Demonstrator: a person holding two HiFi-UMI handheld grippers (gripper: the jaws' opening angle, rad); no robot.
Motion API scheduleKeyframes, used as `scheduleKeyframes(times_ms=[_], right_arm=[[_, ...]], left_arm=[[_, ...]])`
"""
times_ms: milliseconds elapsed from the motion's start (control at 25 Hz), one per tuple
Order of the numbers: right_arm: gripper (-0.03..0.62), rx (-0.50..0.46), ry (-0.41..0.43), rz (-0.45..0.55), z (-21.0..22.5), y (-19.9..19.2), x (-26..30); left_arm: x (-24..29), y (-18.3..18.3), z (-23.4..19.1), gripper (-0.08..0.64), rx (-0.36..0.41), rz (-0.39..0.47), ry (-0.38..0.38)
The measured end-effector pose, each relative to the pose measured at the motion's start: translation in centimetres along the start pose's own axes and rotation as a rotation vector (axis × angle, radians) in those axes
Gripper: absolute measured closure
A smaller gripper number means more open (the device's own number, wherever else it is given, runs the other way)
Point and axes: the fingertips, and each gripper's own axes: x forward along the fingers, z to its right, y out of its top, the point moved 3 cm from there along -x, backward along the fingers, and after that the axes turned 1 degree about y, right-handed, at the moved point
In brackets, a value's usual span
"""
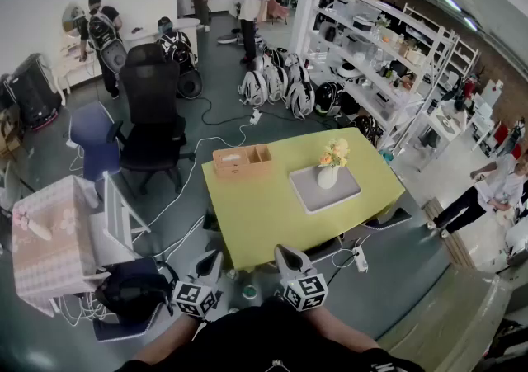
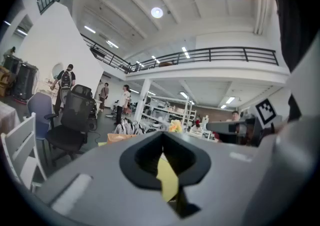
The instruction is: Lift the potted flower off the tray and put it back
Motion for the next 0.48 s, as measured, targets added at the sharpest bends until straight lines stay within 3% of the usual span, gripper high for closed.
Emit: scheduleKeyframes(times_ms=[480], right_arm=[[0.589, -0.017, -0.074, 0.000, 3.9, 0.5, -0.6]], left_arm=[[2.7, 0.1, 1.3, 0.552, -0.008, -0.005, -0.039]])
